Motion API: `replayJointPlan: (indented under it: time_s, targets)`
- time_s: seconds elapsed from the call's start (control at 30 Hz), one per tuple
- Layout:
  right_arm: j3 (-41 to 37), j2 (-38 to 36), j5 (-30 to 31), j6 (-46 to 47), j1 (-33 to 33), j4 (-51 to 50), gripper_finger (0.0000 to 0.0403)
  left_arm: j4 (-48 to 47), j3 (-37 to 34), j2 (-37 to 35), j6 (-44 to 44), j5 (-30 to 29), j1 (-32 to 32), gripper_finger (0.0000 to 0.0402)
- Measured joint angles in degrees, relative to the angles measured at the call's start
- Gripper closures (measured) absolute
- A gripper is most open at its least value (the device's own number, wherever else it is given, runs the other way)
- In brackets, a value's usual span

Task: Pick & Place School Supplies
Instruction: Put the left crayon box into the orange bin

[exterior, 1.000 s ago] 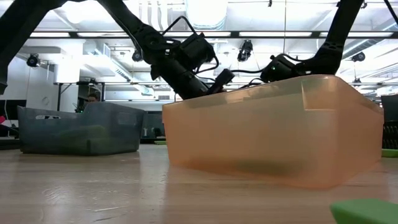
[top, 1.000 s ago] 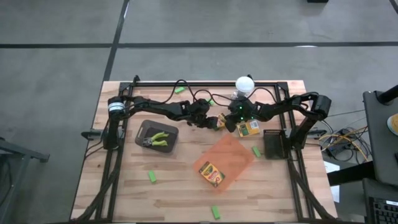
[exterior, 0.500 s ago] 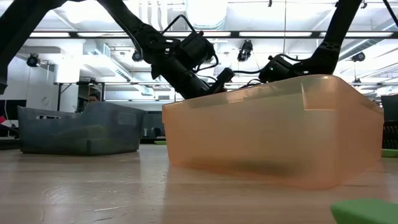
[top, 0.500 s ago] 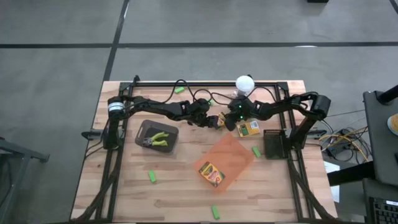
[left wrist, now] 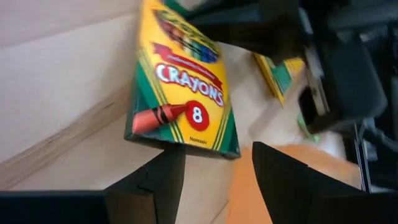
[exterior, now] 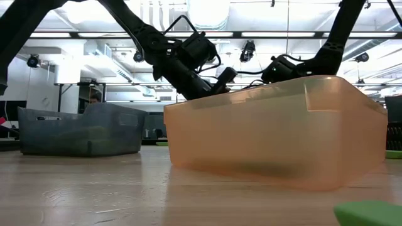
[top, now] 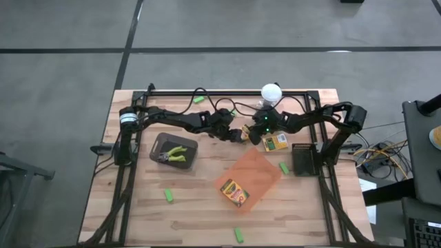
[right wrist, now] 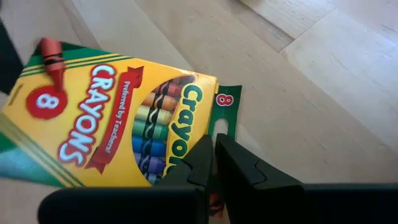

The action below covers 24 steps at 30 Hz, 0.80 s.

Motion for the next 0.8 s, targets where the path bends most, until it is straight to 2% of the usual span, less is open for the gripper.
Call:
replayJointPlan:
  time_s: [0.2,0.43,0.63,0.8]
  targets:
    - [0.0,0.0,-0.4,0.1,0.1,0.1,0.0376,-0.6,0.1,0.0,4.6,2.9,0.0,0.0209]
    - [0.0,0.0,-0.4,0.3,0.2,0.0,0.0376,-2.3,0.1,0.0,10.8,-0.5,0.0,0.0209]
    - [0.0,0.0,-0.3,0.4,0.2,0.0,0.0376,-4.7,0.0,0.0,5.6,-6.0,0.1,0.0209]
    - [0.2,0.0,-0.3,0.3,0.2,-0.1,0.0376,-4.6,0.0,0.0,3.3,-8.3,0.2,0.0209]
